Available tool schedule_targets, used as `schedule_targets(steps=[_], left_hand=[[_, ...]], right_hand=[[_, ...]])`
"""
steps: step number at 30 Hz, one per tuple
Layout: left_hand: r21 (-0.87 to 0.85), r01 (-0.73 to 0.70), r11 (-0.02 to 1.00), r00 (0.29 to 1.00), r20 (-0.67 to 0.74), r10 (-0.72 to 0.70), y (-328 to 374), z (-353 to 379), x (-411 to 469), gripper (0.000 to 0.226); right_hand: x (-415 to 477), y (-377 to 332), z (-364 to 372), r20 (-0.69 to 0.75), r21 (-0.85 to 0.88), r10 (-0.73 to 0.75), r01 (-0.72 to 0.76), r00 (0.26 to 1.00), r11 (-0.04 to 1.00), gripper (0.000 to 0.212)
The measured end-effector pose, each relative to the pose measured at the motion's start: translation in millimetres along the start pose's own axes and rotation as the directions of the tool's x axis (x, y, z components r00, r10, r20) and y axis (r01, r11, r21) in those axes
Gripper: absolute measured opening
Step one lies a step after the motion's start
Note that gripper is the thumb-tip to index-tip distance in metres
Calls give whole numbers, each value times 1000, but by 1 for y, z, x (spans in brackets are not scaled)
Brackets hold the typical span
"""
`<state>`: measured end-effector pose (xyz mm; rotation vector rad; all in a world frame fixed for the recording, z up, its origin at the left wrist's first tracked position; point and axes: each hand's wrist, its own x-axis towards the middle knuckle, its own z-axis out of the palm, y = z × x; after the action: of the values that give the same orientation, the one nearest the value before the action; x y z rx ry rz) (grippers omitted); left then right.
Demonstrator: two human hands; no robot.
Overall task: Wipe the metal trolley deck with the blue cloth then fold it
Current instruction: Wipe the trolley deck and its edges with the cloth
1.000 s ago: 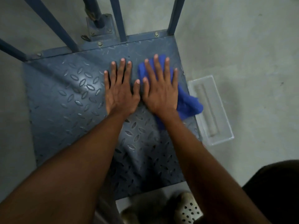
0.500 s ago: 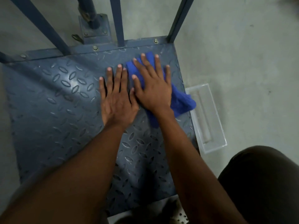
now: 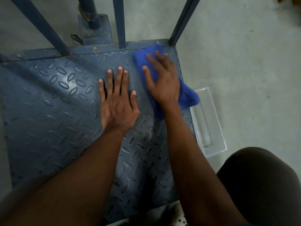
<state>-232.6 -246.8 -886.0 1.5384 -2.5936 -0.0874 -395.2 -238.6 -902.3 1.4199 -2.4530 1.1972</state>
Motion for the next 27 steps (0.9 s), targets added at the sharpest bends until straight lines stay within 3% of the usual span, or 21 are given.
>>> schedule_targets(steps=[2, 3, 6, 7, 11, 15, 17, 19, 20, 24, 27], left_hand=[[-1, 18, 1000, 1000, 16, -18, -2, 9, 7, 67], [-2, 30, 1000, 999, 21, -30, -4, 13, 10, 67], [-3, 61, 998, 997, 44, -61, -13, 18, 11, 67], [1, 65, 998, 997, 50, -65, -17, 18, 9, 67], [-9, 89, 996, 994, 60, -88, -25, 13, 4, 68], [-26, 81, 996, 996, 50, -79, -21, 13, 23, 67], [-45, 74, 996, 995, 66, -71, -21, 20, 26, 67], [-63, 70, 996, 995, 79, -65, -18, 31, 22, 66], [-72, 76, 994, 994, 82, -70, -17, 37, 21, 66], [-112, 117, 987, 991, 85, -108, -23, 41, 24, 66], [-99, 119, 988, 990, 82, -111, -31, 35, 41, 66]], right_hand=[[12, 9, 12, -82, -47, 216, -221, 973, 974, 44], [17, 6, 21, -53, -88, 204, -209, 977, 974, 47], [18, 0, 35, 219, 10, -125, 126, 968, 992, 46], [19, 3, 35, 256, 77, -175, 160, 951, 984, 44], [22, -7, 33, 147, 33, 139, -145, 979, 989, 40], [15, -25, 39, 228, 22, -129, 127, 965, 992, 43], [-2, -7, 28, 121, -79, 51, -42, 991, 996, 40], [-32, 1, 13, -50, -176, 270, -274, 962, 945, 40], [-49, -2, 7, -43, -232, 283, -285, 958, 930, 43], [-85, -21, -2, 263, -367, 188, -82, 946, 926, 61], [-30, -15, 19, 230, -438, 239, -119, 943, 891, 65]])
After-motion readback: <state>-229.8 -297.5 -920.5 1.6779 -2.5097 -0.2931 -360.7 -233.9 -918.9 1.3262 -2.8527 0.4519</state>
